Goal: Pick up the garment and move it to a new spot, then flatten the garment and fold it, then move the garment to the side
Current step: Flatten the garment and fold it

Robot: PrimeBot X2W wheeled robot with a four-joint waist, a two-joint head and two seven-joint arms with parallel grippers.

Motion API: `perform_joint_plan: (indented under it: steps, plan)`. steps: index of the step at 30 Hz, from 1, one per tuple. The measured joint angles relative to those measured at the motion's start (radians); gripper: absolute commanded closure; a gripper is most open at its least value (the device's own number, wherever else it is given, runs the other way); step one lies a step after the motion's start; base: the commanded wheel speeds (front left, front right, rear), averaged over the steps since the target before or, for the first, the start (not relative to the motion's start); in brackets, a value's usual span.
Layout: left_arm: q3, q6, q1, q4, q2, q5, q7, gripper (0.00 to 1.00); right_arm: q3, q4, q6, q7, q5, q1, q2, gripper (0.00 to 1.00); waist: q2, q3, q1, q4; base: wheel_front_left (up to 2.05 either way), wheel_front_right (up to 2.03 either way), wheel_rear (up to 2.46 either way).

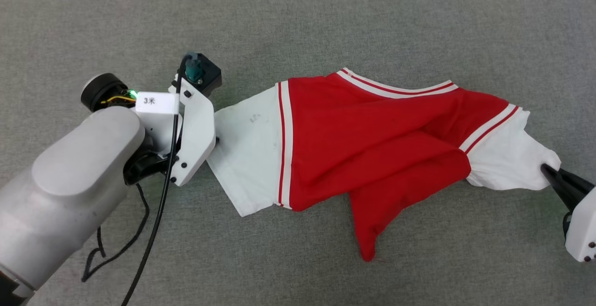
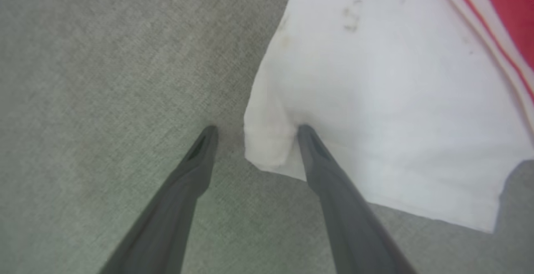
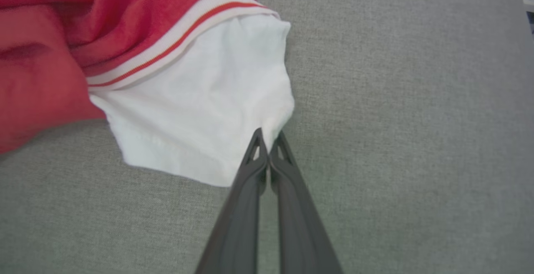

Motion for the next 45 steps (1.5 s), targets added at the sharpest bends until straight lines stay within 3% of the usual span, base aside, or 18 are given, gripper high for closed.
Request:
perform_joint_plan:
  steps: [5, 6, 7, 12, 20, 26, 36, 45]
  plan:
    - [-0.072, 0.002, -0.034, 0.009, 0.011, -0.067, 0.025, 0.0, 0.011, 0.008, 0.0, -0.005, -0.003, -0.021, 0.0, 1.0, 0.0, 0.016, 0.0, -0.009, 0.0, 0.0, 0.0]
    - [-0.087, 0.002, -0.041, 0.007, 0.016, -0.069, 0.025, 0.62, 0.013, 0.008, 0.0, -0.006, -0.003, -0.025, 0.0, 1.0, 0.0, 0.017, -0.0001, -0.01, 0.0, 0.0, 0.0]
    - [-0.099, 0.002, -0.046, 0.003, 0.02, -0.073, 0.024, 1.0, 0.015, 0.009, 0.0, -0.007, -0.003, -0.028, 0.0, 1.0, 0.0, 0.017, -0.0001, -0.011, 0.0, 0.0, 0.0]
    - [-0.132, 0.0, -0.04, 0.005, 0.021, -0.107, -0.036, 1.0, 0.023, 0.015, 0.0, -0.015, -0.011, -0.042, -0.002, 1.0, 0.0, 0.004, 0.0, -0.004, 0.0, 0.0, 0.0]
    - [-0.142, -0.002, -0.043, 0.031, 0.029, -0.046, -0.313, 1.0, 0.01, 0.03, 0.0, -0.055, -0.03, -0.047, -0.016, 1.0, 0.0, -0.075, 0.0, 0.027, 0.0, 0.0, 0.0]
    - [-0.115, 0.002, -0.055, 0.022, 0.058, -0.012, -0.462, 1.0, -0.034, 0.014, 0.0, -0.094, -0.029, -0.05, -0.035, 1.0, 0.0, -0.154, 0.0, 0.062, 0.0, 0.0, 0.0]
    - [-0.037, 0.079, -0.105, -0.119, 0.147, 0.034, -0.595, 1.0, -0.067, -0.015, 0.0, -0.158, -0.061, -0.153, -0.054, 1.0, 0.0, -0.264, -0.0001, 0.106, 0.0, 0.0, 0.0]
    - [0.03, 0.138, -0.181, -0.24, 0.185, 0.049, -0.622, 1.0, -0.038, -0.02, 0.0, -0.172, -0.064, -0.303, -0.071, 1.0, 0.0, -0.309, -0.0001, 0.14, 0.0, 0.0, 0.0]
